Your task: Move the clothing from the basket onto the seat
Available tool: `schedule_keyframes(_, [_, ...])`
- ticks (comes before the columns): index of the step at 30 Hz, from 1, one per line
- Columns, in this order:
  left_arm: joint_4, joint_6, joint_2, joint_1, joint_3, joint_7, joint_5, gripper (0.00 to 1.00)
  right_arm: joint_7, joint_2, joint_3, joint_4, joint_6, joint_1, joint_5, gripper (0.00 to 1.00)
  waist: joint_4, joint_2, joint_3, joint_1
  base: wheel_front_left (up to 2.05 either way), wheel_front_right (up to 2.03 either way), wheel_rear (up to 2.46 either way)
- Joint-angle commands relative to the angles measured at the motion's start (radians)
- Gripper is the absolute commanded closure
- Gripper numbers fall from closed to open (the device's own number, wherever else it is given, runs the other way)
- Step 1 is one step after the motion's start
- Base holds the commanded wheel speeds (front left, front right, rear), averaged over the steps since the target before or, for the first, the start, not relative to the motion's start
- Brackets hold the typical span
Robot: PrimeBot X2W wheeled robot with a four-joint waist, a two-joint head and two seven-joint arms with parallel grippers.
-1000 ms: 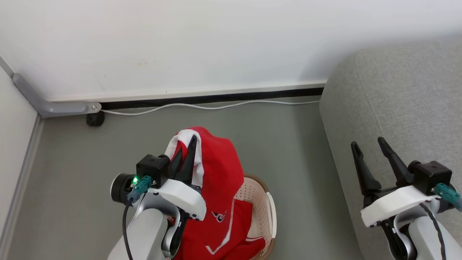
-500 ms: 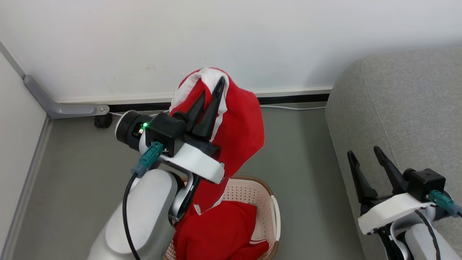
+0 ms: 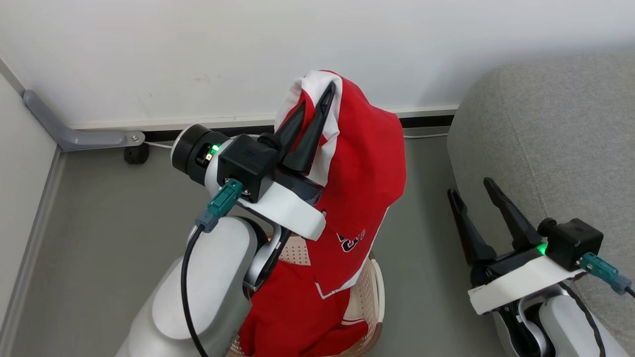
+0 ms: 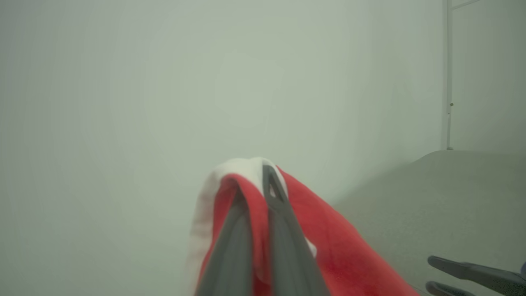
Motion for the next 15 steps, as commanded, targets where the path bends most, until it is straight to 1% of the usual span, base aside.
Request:
schedule_keyframes(1, [-0.021,0.01,0.01,-0.047,0.028,-0.01,0.004,1.0,-0.006,-0.017,0.036,-0.066,0.004,-0.027,0.024,0.0,0.0,0.0,0.003,0.0,0.0,0.0,0.0])
schedule_keyframes(6, [-0.002,0.015,0.005,-0.046,0.017,-0.023,-0.004,1.0,-0.006,-0.026,0.088,-0.231,0.004,-0.041,0.086,0.0,-0.001,0.0,0.007,0.0,0.0,0.0,0.0])
schedule_keyframes(9, [0.009,0.017,0.002,-0.05,0.008,-0.029,-0.009,1.0,-0.006,-0.038,0.125,-0.3,0.004,-0.046,0.113,0.0,0.003,0.0,0.008,0.0,0.0,0.0,0.0])
schedule_keyframes(12, [0.017,0.02,-0.001,-0.054,-0.002,-0.035,-0.014,1.0,-0.006,-0.055,0.175,-0.313,0.004,-0.054,0.129,0.0,0.009,0.0,0.009,0.0,0.0,0.0,0.0])
schedule_keyframes(14, [0.022,0.021,-0.003,-0.056,-0.012,-0.039,-0.018,1.0,-0.006,-0.07,0.221,-0.299,0.004,-0.063,0.134,0.0,0.013,0.0,0.009,0.0,0.0,0.0,0.0])
schedule_keyframes(15, [0.022,0.021,-0.003,-0.056,-0.012,-0.039,-0.018,1.0,-0.006,-0.07,0.221,-0.299,0.004,-0.063,0.134,0.0,0.013,0.0,0.009,0.0,0.0,0.0,0.0])
